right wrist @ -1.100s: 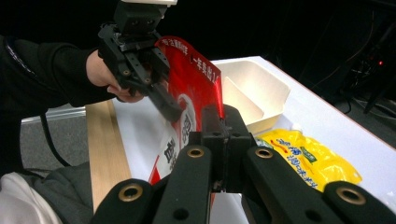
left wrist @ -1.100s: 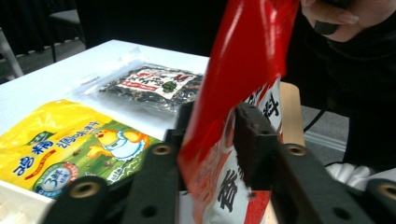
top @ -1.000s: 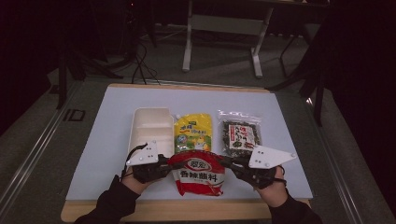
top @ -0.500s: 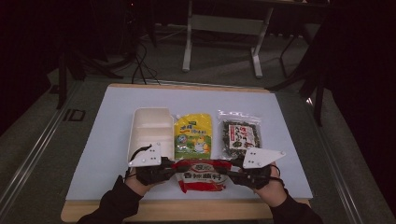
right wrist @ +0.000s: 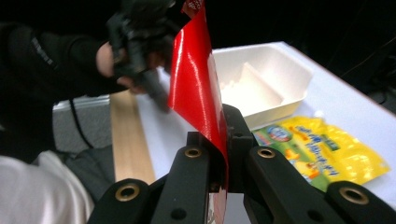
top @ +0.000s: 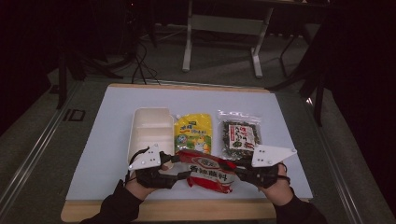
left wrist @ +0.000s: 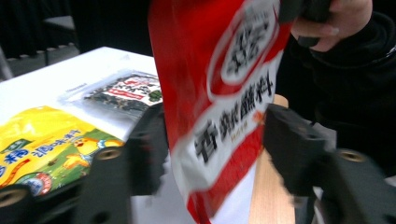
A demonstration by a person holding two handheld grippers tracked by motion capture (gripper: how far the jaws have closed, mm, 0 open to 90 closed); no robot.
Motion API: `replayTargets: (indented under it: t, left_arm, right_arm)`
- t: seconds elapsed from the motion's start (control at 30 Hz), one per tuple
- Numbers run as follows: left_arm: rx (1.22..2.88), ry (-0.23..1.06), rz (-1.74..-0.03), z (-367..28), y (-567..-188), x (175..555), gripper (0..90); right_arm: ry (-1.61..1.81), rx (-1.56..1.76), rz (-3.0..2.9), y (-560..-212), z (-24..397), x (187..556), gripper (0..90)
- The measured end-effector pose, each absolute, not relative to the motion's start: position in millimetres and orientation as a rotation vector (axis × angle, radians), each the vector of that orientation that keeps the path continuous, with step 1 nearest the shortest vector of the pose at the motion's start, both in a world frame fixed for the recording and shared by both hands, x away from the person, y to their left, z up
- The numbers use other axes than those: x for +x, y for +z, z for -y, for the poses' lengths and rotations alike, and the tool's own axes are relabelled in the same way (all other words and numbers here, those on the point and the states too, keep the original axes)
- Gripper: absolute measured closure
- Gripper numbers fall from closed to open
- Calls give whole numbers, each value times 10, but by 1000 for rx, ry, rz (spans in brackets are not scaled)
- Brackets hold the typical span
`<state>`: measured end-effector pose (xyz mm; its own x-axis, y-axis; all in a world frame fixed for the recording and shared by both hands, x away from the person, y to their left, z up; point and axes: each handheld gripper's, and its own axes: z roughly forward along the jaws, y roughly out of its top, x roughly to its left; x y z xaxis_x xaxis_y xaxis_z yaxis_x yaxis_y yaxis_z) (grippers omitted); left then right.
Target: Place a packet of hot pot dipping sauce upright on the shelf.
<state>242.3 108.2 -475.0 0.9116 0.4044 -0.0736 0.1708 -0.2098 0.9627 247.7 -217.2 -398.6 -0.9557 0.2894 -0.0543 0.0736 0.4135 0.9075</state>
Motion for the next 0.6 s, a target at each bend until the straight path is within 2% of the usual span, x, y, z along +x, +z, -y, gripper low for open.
replayTargets:
  t: [0.13, 0.17, 0.23, 0.27, 0.3, 0.37, 0.6]
  left_arm:
    - [1778, 229, -447, -1057, -4768, 2341, 235]
    - [1782, 229, -440, -1051, -4776, 2327, 159]
    - [1788, 235, -452, -1038, -4805, 2294, 157]
    - [1792, 230, -457, -1035, -4820, 2284, 117]
    - [1796, 233, -470, -1031, -4837, 2273, 117]
    - [1807, 235, -487, -1027, -4877, 2258, 26]
    - [1807, 276, -525, -1059, -5006, 2144, 21]
  right_arm:
    - [1590, 350, -2419, -3901, 2215, 2557, 892]
    - [1603, 364, -2410, -3884, 2218, 2601, 892]
    - [1609, 368, -2409, -3879, 2217, 2629, 892]
    - [1606, 381, -2400, -3870, 2209, 2673, 892]
    - [1606, 381, -2400, -3870, 2209, 2673, 892]
    - [1600, 392, -2387, -3846, 2188, 2734, 892]
    - [1603, 404, -2375, -3767, 2109, 2888, 892]
